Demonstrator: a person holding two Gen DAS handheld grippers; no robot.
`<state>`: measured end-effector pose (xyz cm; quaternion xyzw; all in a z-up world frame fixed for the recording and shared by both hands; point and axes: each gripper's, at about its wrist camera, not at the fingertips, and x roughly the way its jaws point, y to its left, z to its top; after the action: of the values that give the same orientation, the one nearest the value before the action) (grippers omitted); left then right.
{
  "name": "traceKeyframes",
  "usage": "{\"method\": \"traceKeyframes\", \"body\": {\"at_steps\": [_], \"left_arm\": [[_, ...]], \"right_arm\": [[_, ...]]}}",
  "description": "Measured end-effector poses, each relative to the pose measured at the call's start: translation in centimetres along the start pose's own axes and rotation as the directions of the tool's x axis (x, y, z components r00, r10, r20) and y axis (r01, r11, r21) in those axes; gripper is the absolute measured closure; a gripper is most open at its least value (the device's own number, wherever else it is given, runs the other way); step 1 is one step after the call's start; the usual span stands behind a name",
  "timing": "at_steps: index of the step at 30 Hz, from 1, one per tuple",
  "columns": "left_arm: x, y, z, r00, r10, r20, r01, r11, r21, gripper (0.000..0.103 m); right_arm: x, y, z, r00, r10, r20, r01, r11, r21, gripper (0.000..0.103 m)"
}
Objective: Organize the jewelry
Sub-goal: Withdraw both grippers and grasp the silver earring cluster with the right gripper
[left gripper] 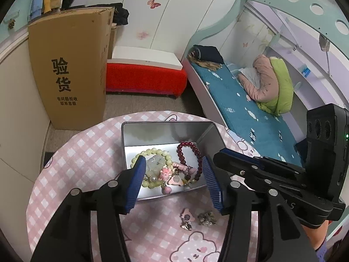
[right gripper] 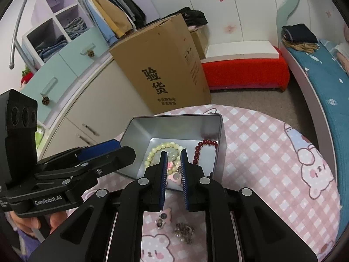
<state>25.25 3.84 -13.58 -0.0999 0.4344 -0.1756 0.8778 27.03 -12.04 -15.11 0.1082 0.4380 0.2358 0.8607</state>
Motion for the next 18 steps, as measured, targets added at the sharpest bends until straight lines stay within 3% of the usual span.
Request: {"method": "traceKeyframes", "body": {"at_steps": [6, 8, 9, 18], "left_arm": [[-1.5, -0.7, -1.2, 0.999, 0.016, 0.033, -0.016, 1.0, 0.0, 0.044], [-2.0, -0.9, -2.0, 0.999, 0.027, 0.047, -0.028, 1.0, 0.004, 0.042], [-2.3, -1.0, -2.5, 0.998, 0.039, 0.058, -0.04, 0.999, 0.007, 0.041], [-3.4, -1.7, -6.1, 0.991, 0.099, 0.087, -0.102, 0.994, 0.034, 0.04]], "right_arm": [[-2.4, 0.2, -1.3, 0.998, -0.051, 0.035, 0.052, 0.998, -0.03, 0.086], [-3.0, 0.2, -1.9, 0.996, -0.07, 0.046, 0.072, 0.997, -0.04, 0.068], [-3.5, 0.2, -2.4, 0.995, -0.086, 0.055, 0.088, 0.995, -0.044, 0.064], [-3.2, -0.3, -6.9, 0.992, -0.121, 0.015, 0.122, 0.991, -0.06, 0.063]]}}
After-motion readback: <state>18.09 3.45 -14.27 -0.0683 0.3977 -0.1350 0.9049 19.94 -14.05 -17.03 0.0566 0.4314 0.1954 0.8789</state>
